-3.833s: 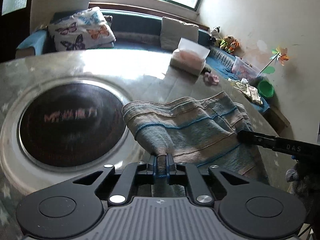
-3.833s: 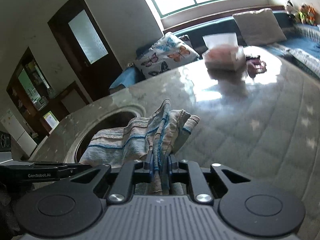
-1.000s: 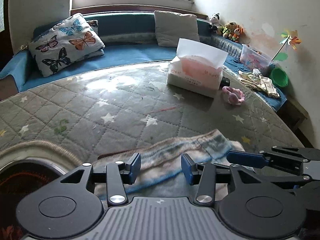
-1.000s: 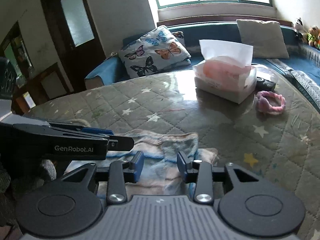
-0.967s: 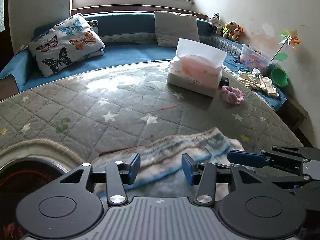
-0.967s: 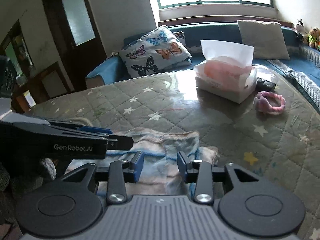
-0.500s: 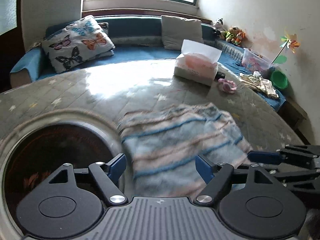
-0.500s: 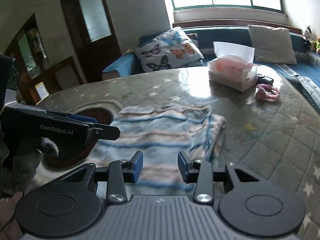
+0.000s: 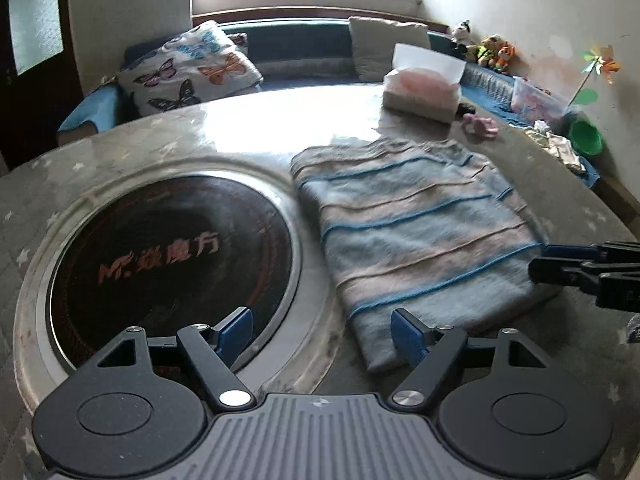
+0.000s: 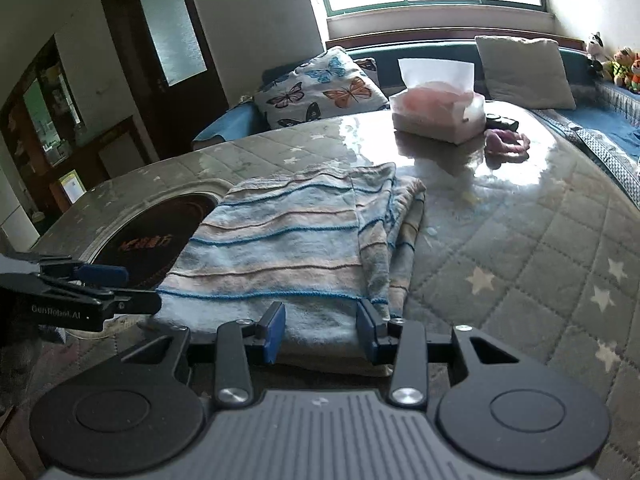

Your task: Fold clothes

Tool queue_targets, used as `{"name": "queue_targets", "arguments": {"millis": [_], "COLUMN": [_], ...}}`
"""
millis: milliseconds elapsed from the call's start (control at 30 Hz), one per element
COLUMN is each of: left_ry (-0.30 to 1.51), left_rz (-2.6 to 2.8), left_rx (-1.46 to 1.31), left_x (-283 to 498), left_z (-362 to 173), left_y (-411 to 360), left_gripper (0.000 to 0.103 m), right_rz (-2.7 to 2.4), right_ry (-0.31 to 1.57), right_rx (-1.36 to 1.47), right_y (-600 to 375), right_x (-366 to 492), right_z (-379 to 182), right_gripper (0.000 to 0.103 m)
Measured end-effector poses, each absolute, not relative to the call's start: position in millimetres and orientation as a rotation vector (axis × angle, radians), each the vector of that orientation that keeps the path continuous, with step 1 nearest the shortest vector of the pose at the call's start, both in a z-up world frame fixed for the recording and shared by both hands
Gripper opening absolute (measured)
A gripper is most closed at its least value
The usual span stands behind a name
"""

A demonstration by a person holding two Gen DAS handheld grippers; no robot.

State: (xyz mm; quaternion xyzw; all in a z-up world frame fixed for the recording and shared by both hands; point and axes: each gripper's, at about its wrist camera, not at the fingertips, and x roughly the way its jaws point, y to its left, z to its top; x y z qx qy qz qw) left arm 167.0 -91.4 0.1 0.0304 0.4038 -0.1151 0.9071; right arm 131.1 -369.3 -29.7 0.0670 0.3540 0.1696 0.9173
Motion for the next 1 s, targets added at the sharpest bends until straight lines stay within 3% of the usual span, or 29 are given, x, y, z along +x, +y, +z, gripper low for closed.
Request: {"name": "queue_targets", "arguments": {"millis": [133,267,667,833,1000], "left_ry": [0.845,0.834,0.797,0.796,0.817], "left_rz": [-0.215,-0.221,-0.227,-0.234,-0.228], "left_rx": [0.056,0.031,0.022,0.012,0.02], "left_x": [164,156,123,112,103], "left_z": [-4,2,11,10,6], "left_y": [-86,-84,-87,-85,-84], "left_gripper": [0.079,0.081,0.103,0.103,0.103], "right_rz": [0.344,0.345,0.312,0.273,0.231], "right_ry": [0.714,0.688,0.638,0.627,0.627], "right_rx": [0.122,0.093,0.028,0.034,0.021], "right_y": [-367,-362,-351,-350,-345], "right_x": [128,118,74,62,52], "right_z": [-30,-21,-13,-12,-14], "right_gripper": [0.041,0.056,0.092,0.103,0.103]}}
